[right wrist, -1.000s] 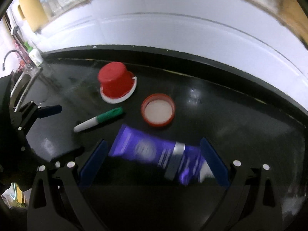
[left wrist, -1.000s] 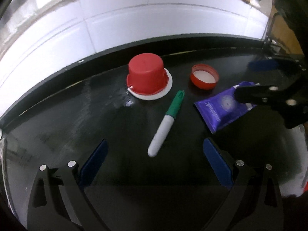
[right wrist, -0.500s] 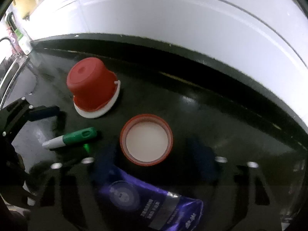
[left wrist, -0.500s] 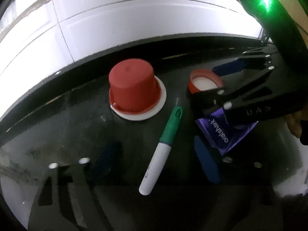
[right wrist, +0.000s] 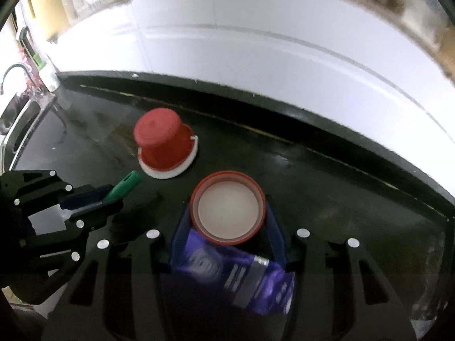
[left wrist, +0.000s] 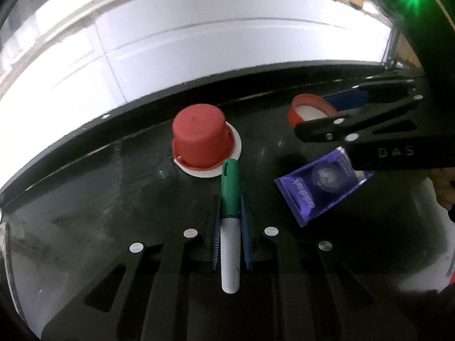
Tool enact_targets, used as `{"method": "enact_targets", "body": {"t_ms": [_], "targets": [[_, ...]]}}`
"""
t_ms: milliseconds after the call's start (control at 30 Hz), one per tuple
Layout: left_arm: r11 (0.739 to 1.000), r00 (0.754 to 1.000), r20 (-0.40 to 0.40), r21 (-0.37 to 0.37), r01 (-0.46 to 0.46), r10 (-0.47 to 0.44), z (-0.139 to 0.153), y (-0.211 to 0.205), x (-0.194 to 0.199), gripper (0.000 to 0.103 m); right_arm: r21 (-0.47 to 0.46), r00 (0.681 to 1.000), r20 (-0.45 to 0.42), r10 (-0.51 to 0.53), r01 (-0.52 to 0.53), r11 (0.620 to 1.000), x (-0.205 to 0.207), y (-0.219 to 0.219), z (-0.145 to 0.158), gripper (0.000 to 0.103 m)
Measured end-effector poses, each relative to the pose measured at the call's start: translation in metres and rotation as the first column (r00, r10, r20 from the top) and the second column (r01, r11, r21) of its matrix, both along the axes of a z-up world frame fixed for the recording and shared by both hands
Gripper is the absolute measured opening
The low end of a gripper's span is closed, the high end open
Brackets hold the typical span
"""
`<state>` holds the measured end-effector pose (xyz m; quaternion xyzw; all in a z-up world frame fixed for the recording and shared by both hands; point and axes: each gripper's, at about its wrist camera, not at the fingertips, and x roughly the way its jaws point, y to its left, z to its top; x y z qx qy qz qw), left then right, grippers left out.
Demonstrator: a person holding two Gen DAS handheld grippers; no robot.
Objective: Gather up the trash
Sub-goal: 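Grasp the green marker with the left tool while the right tool grasps the red lid, then carry the marker and red lid over the black bin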
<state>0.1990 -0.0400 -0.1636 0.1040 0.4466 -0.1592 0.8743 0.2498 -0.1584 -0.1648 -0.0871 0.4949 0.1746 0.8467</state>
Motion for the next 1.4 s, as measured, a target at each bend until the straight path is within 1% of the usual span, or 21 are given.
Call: {"method": "enact_targets", "body": {"t_ms": [133, 300, 433, 533, 633, 800, 900, 1067, 1133, 1267, 1333, 1400], "targets": [[1.000, 1.000, 0.005, 0.005, -0.030, 0.030, 0.019, 0.001, -0.020, 0.013, 0.015, 0.999, 0.034, -0.009, 0.009, 1.000, -0.032, -0.002, 0.026, 0.049], [0.998, 0.998, -0.003, -0.015, -0.069, 0.069, 0.035, 0.004, -0.062, 0.013, 0.032, 0.998, 0.058, -0.012, 0.010, 0.999, -0.081, -0.009, 0.047, 0.049], [0.996, 0.996, -0.016, -0.018, -0.089, 0.089, 0.042, 0.002, -0.099, 0.013, 0.038, 0.998, 0.059, -0.003, 0.001, 0.999, -0.114, -0.008, 0.054, 0.049], [0.995, 0.995, -0.020, -0.019, -0.095, 0.094, 0.043, 0.004, -0.124, 0.013, 0.040, 0.998, 0.058, 0.010, -0.012, 0.999, -0.147, -0.010, 0.055, 0.049], [0.995, 0.995, -0.023, -0.019, -0.102, 0.102, 0.043, 0.003, -0.141, 0.013, 0.041, 0.998, 0.053, 0.020, -0.022, 0.999, -0.170, -0.009, 0.056, 0.049], [0.993, 0.993, -0.016, -0.019, -0.113, 0.113, 0.048, 0.009, -0.157, 0.013, 0.044, 0.998, 0.058, 0.034, -0.036, 0.998, -0.190, -0.005, 0.061, 0.049], [0.992, 0.992, -0.008, -0.025, -0.126, 0.126, 0.052, 0.014, -0.166, 0.013, 0.048, 0.997, 0.066, 0.045, -0.049, 0.998, -0.194, 0.000, 0.066, 0.049], [0.983, 0.983, 0.013, -0.043, -0.181, 0.181, 0.060, 0.034, -0.180, 0.013, 0.050, 0.992, 0.077, 0.095, -0.099, 0.994, -0.198, 0.020, 0.074, 0.049], [0.975, 0.975, 0.022, -0.052, -0.218, 0.219, 0.065, 0.047, -0.188, 0.013, 0.047, 0.987, 0.081, 0.136, -0.140, 0.989, -0.200, 0.036, 0.077, 0.049], [0.946, 0.947, 0.038, -0.062, -0.318, 0.320, 0.071, 0.082, -0.207, 0.013, 0.047, 0.967, 0.082, 0.243, -0.247, 0.968, -0.203, 0.078, 0.081, 0.049], [0.920, 0.921, 0.040, -0.064, -0.386, 0.389, 0.071, 0.106, -0.221, 0.013, 0.049, 0.947, 0.080, 0.312, -0.316, 0.947, -0.207, 0.106, 0.082, 0.049], [0.884, 0.883, 0.041, -0.058, -0.465, 0.467, 0.071, 0.134, -0.240, 0.013, 0.049, 0.923, 0.075, 0.379, -0.383, 0.923, -0.213, 0.136, 0.083, 0.049]]}}
